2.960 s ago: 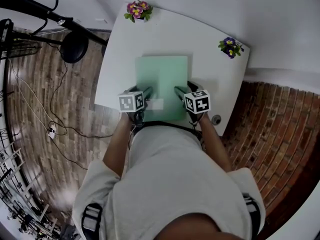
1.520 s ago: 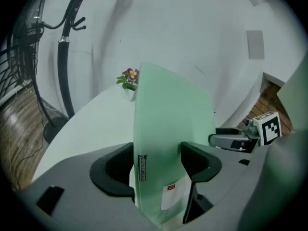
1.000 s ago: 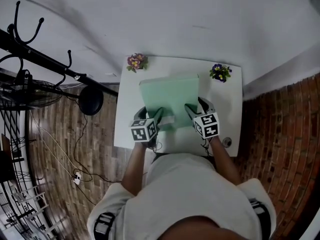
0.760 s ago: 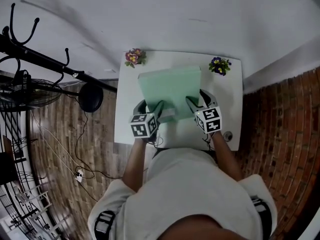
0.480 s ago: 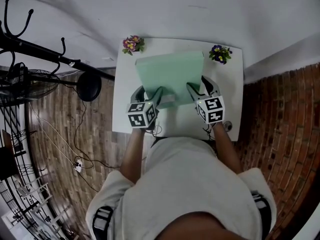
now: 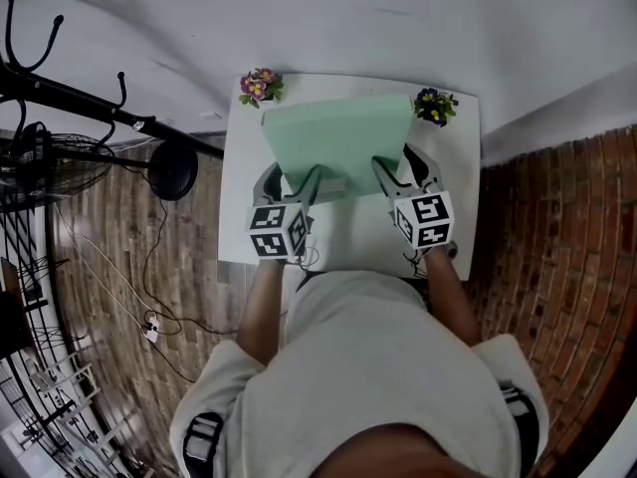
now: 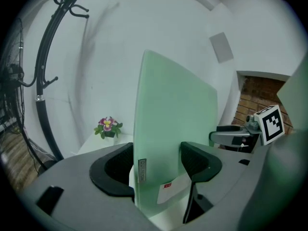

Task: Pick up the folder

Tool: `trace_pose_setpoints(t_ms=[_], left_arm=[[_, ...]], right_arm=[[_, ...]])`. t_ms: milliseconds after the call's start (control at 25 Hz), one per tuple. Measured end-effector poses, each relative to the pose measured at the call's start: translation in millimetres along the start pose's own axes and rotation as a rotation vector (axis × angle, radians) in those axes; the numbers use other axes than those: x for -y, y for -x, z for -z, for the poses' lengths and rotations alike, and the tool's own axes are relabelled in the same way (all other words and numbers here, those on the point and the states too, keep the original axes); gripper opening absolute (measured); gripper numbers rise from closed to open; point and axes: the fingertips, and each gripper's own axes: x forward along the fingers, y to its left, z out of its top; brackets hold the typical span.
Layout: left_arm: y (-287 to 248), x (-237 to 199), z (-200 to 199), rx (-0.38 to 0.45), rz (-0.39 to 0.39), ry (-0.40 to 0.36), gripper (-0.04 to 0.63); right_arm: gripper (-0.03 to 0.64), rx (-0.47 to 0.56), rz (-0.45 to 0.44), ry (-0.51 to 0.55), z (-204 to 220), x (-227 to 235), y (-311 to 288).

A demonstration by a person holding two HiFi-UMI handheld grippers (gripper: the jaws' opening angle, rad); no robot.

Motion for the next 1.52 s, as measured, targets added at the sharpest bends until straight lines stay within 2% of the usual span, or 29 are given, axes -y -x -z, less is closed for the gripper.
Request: trace_pose_setpoints(t_ms=[240,600,1120,1520], left_arm=[[8.2,9.9,-25.3,0.077,0.013,-0.043,0.322],[16.9,23.8,-52.8,0.139,0.034,-0.119,0.322],[34.4,36.0,-89.1,0.231,0.035,-0.177,0.322],[46.4,42.4,-104.9,0.275,0.029,-0.195,0.322]], right_arm=[[0.262,0.064,0.02,0.025,-25.5,4.6,14.8],[0.259,0.134,0.052,0.039,-50.0,10.8,34.5],[0.255,0.23,0.081,0.093,-84.9,11.8,53.9],[0.252,0.267,0.082,0.102,-103.1,11.2,65.2]])
